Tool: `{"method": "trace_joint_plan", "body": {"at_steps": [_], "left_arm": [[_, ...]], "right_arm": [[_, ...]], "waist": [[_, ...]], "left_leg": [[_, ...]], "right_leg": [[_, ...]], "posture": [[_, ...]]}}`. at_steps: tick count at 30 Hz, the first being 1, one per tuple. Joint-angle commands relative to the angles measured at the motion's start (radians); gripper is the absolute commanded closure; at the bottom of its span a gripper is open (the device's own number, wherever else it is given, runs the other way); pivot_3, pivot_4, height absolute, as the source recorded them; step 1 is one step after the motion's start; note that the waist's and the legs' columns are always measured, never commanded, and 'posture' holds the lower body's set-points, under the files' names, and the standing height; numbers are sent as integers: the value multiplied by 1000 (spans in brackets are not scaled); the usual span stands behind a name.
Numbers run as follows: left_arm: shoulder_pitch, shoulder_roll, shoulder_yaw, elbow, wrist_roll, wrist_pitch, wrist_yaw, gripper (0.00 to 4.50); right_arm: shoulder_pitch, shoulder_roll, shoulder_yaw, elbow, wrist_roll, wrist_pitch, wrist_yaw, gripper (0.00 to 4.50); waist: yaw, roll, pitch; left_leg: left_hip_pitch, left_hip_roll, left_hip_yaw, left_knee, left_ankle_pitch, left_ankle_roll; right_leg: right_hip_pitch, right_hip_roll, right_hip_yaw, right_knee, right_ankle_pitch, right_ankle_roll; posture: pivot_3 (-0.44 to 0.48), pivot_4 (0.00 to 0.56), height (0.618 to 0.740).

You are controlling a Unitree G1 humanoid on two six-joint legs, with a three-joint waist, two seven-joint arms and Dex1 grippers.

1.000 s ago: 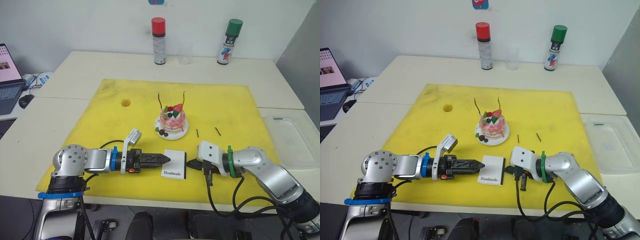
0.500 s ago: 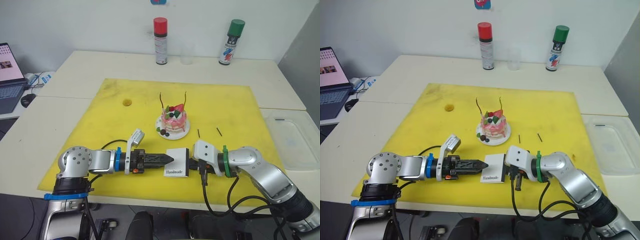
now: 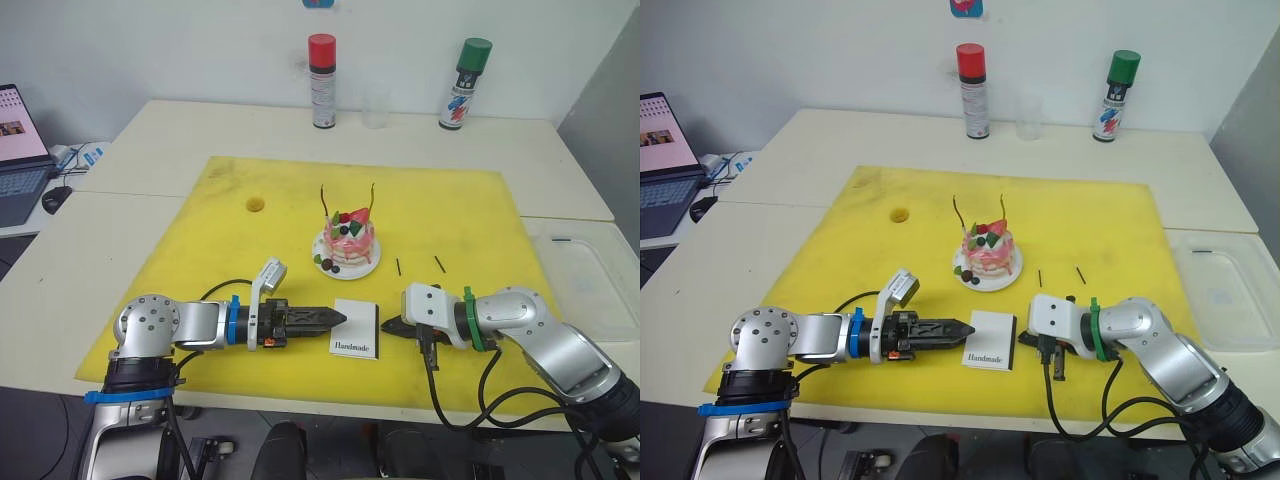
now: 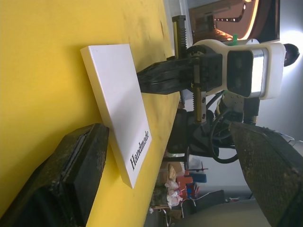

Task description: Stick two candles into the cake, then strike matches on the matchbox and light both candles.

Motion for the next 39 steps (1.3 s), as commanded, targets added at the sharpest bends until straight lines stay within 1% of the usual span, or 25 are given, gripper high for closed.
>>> {"method": "trace_joint_plan", "body": {"at_steps": [1,7,12,19,23,27,33,39], "left_arm": [[6,-2,2,-3,-12,7,12,0],[11,3,-2,-5,-20,7,19,0],[9,-12,8,-3,-25,7,28,0],[5,-8,18,-1,-86,7,39,0],[3,-18,30,2,-95,7,54,0],[15,-28,24,-9,-63,-1,72,0],[44,-38,-18,-67,2,-39,62,0],[48,-56,-18,-63,41,-62,59,0]], "right_arm": [[-5,8,12,0,-34,-5,-4,4474],[-34,37,5,-28,-31,15,5,4474],[-55,54,10,-40,-36,35,12,4474],[-75,36,29,-24,-75,16,27,4474],[-83,45,30,-35,-76,35,37,4474],[-92,58,27,-59,-55,77,42,4474],[-119,77,27,-105,-20,171,43,4474],[-125,85,24,-147,7,241,39,4474]], "waist": [[0,0,0],[0,0,0],[0,0,0],[0,0,0],[0,0,0],[0,0,0],[1,0,0],[4,0,0]], "left_leg": [[0,0,0,0,0,0],[0,0,0,0,0,0],[0,0,0,0,0,0],[-2,0,-1,0,0,0],[-2,0,-1,-1,0,0],[-2,0,-2,-1,0,0],[-2,0,-2,-1,0,-1],[-2,-1,-2,-1,1,-1]], "right_leg": [[0,0,0,0,0,0],[0,0,0,0,0,0],[0,0,0,0,0,0],[-1,0,-1,-2,0,0],[-1,0,-1,-3,0,0],[-1,0,-1,-3,0,0],[0,0,-1,-3,0,0],[0,-1,-2,-3,0,0]], "posture": [[0,150,724],[0,150,724],[0,150,724],[0,150,724],[0,150,724],[0,150,724],[0,150,724],[0,150,724]]}}
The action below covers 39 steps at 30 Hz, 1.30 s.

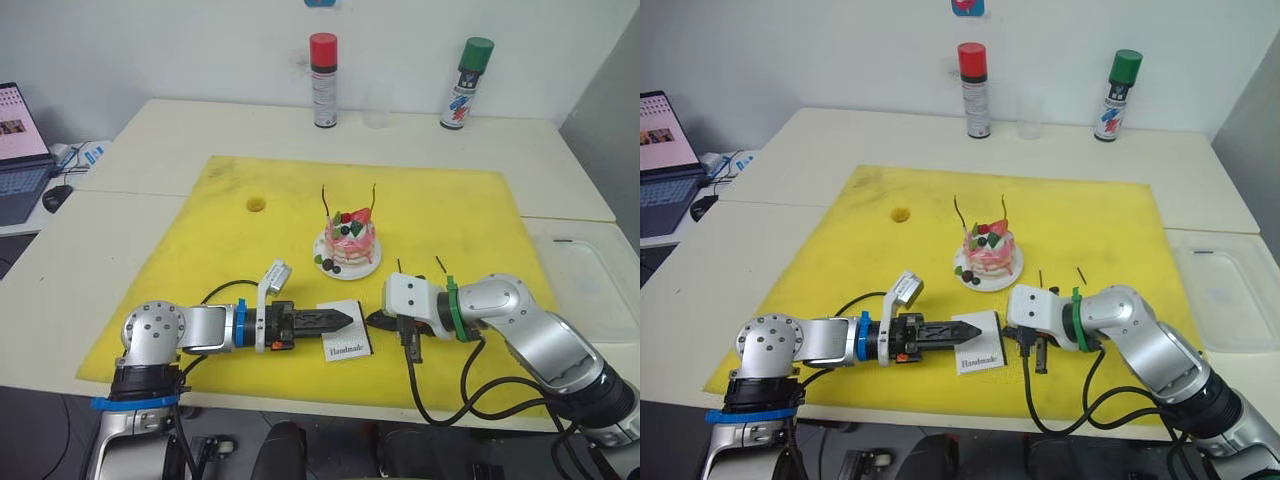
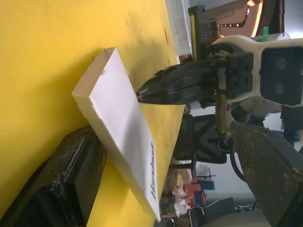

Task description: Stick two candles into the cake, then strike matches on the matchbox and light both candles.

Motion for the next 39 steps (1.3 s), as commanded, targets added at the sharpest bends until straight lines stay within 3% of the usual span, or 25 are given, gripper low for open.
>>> {"method": "trace_joint_plan", "body": {"at_steps": [1,7,10,18,23,28,39], "left_arm": [[12,-8,-16,-7,35,-10,3,0],[17,-11,-37,-13,92,-29,17,0],[22,-12,-42,-16,116,-44,19,532],[0,17,-49,-4,152,-57,-51,2899],[-62,98,-84,20,161,-58,-208,4428],[-103,162,-161,48,195,-71,-352,4487],[-107,109,-236,87,299,-94,-388,4487]], "right_arm": [[-17,0,-7,-53,30,34,2,4474],[-18,-17,-18,-57,35,39,-5,4474],[-15,-30,-47,-57,46,40,-7,4500],[12,-79,-103,-53,68,31,-12,4500],[30,-98,-109,-59,77,25,-15,4500],[39,-103,-105,-65,80,22,-13,4500],[48,-63,-22,-27,39,-11,-46,4500]], "waist": [[0,0,0],[0,0,0],[0,0,0],[-2,0,0],[-3,0,0],[-4,0,0],[1,0,0]], "left_leg": [[0,0,0,0,0,0],[0,0,0,0,0,0],[0,-1,0,0,0,0],[0,0,0,0,0,0],[-1,0,0,-2,0,0],[-2,0,0,-2,0,0],[-3,0,0,-2,0,0]], "right_leg": [[0,0,0,0,0,0],[0,0,0,0,0,1],[1,0,0,-1,1,2],[0,0,0,-2,1,2],[0,0,0,-5,1,2],[-1,0,-1,-5,1,2],[0,-1,-1,-6,0,1]], "posture": [[0,150,724],[0,150,724],[0,150,724],[0,150,724],[0,150,724],[0,150,724],[0,150,724]]}}
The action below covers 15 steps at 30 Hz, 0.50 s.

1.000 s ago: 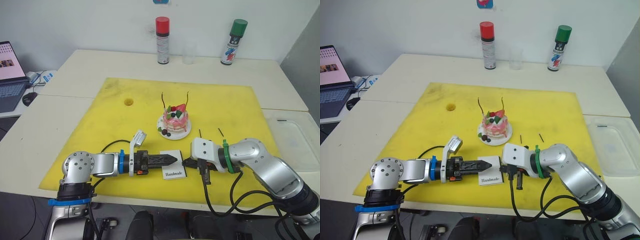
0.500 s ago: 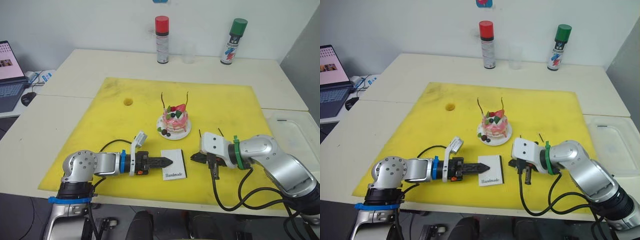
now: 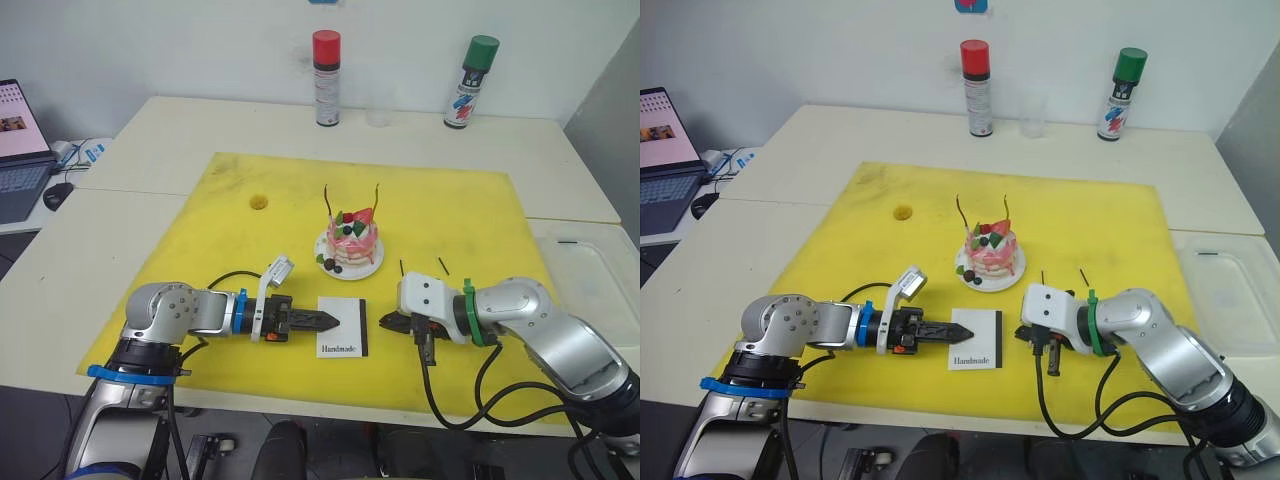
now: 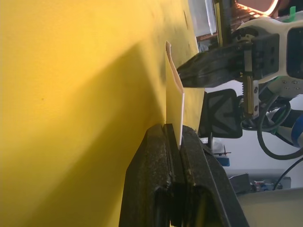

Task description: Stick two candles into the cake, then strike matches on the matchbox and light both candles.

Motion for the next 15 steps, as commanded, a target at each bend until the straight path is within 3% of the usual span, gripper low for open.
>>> {"method": "trace_joint_plan", "body": {"at_steps": [1,6,7,13,15], "left_arm": [[11,-26,-16,-10,10,18,-2,4487],[22,-52,38,-14,-2,51,13,4487],[25,-51,39,-21,1,54,11,3911],[36,-64,73,-21,19,49,41,2217],[40,-57,66,-33,22,37,29,1949]], "right_arm": [[0,10,28,2,-21,-32,-10,4500],[-1,21,57,5,-31,-41,-10,4500],[-1,24,61,8,-34,-42,-10,4500],[-5,31,78,23,-47,-54,-5,4500],[-10,32,78,24,-47,-56,-2,4500]], "waist": [[0,0,0],[0,0,0],[0,0,0],[-1,0,0],[-2,0,0]], "left_leg": [[0,0,0,0,0,0],[0,0,0,0,0,0],[0,0,0,0,0,0],[0,0,0,0,0,0],[0,0,0,0,0,0]], "right_leg": [[0,0,0,0,0,0],[0,0,0,0,0,1],[0,0,0,0,0,1],[0,0,0,0,0,0],[0,0,0,0,0,0]], "posture": [[0,150,724],[0,150,724],[0,150,724],[0,150,724],[0,150,724]]}}
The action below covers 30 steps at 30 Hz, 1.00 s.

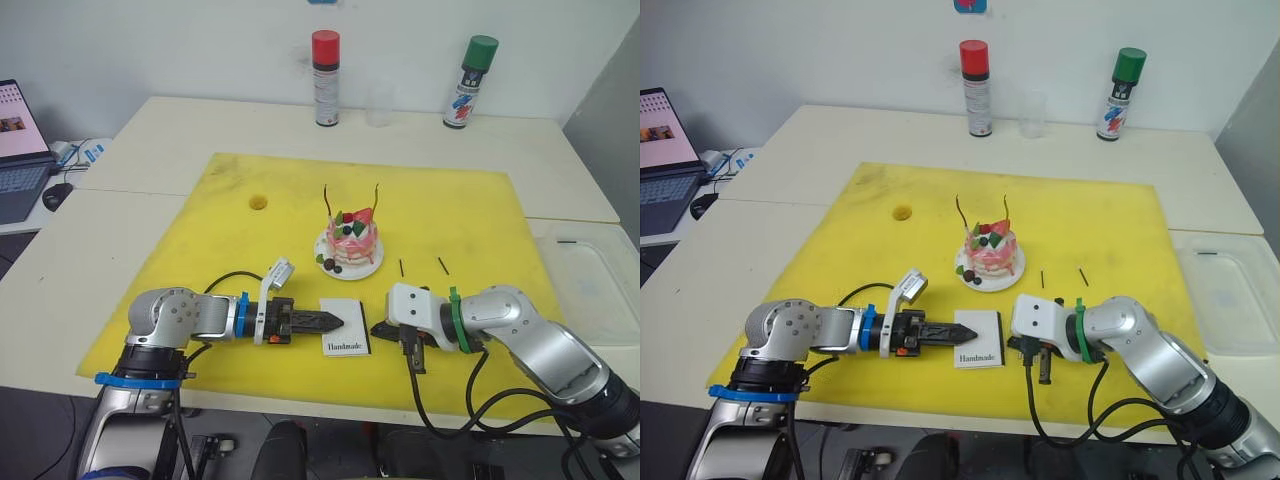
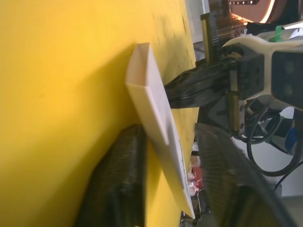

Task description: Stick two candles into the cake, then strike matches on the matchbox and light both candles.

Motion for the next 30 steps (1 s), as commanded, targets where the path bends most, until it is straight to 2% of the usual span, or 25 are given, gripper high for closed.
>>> {"method": "trace_joint_plan", "body": {"at_steps": [1,15,30], "left_arm": [[18,6,-7,-33,14,-16,-5,1949],[24,-24,22,-31,11,0,32,1949],[31,-32,39,-18,22,13,48,1949]], "right_arm": [[-11,2,8,-13,-5,-14,10,4500],[-64,50,33,41,-22,-38,11,4500],[-76,82,40,11,-24,-24,28,4500]], "waist": [[0,0,0],[-2,0,0],[-1,0,0]], "left_leg": [[0,0,0,0,0,0],[1,0,0,0,0,0],[0,0,-1,0,0,0]], "right_leg": [[0,0,0,0,0,0],[0,0,0,1,0,1],[0,0,-1,1,0,1]], "posture": [[0,150,724],[0,150,724],[0,150,724]]}}
